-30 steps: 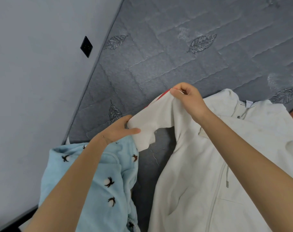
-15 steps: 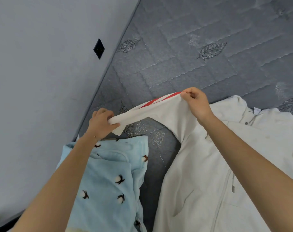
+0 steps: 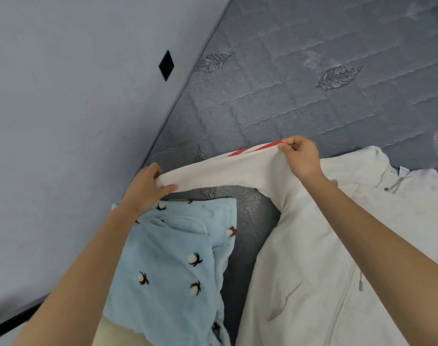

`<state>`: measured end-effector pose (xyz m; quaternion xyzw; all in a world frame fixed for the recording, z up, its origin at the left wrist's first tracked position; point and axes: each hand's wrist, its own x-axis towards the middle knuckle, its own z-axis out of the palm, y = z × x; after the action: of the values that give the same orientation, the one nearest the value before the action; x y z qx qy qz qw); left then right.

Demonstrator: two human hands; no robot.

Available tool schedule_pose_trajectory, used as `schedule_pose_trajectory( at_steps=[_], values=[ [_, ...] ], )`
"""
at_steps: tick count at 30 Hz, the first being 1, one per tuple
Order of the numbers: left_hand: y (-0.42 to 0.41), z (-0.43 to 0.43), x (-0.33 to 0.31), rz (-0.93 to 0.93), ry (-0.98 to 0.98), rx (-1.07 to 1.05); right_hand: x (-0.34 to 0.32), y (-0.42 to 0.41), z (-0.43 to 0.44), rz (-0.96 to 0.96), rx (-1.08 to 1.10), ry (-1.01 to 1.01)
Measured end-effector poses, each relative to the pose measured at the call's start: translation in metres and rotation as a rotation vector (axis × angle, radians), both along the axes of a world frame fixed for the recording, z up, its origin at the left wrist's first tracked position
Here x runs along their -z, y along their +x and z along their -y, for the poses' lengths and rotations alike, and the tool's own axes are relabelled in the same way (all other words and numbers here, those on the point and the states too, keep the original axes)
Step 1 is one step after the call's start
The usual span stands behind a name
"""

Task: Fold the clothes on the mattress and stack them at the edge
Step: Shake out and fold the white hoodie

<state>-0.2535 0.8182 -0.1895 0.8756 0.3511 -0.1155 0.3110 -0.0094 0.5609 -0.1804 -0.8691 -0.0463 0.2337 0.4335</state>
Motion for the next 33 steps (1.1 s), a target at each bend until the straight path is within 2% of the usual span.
schedule_pose_trajectory(
  at_steps=[7,10,14,17,22,27,31,33],
  values=[
    [-0.012,-0.004,0.001,0.033,0.075,0.084,0.004,-0.007,-0.003,0.012,0.000,-0.029],
    [-0.015,0.001,-0.003,0.109,0.023,0.011,0.004,-0.006,0.001,0.013,0.019,-0.021],
    [-0.002,0.017,-0.017,0.319,-0.129,-0.218,0.005,-0.009,0.007,0.041,0.020,-0.018],
    [0.024,0.039,-0.032,0.444,-0.277,-0.301,0.002,-0.018,0.010,0.047,-0.034,0.027],
    [0.072,0.098,-0.042,0.487,-0.446,-0.261,-0.017,-0.039,0.020,-0.049,-0.044,0.177],
    [0.119,0.183,-0.053,0.529,-0.750,-0.250,-0.043,-0.055,0.054,-0.320,0.020,0.415],
    [0.151,0.252,-0.060,0.429,-1.047,-0.251,-0.052,-0.050,0.094,-0.445,0.175,0.609],
    [0.160,0.279,-0.060,0.364,-1.130,-0.139,-0.051,-0.045,0.122,-0.438,0.242,0.606]
  ],
)
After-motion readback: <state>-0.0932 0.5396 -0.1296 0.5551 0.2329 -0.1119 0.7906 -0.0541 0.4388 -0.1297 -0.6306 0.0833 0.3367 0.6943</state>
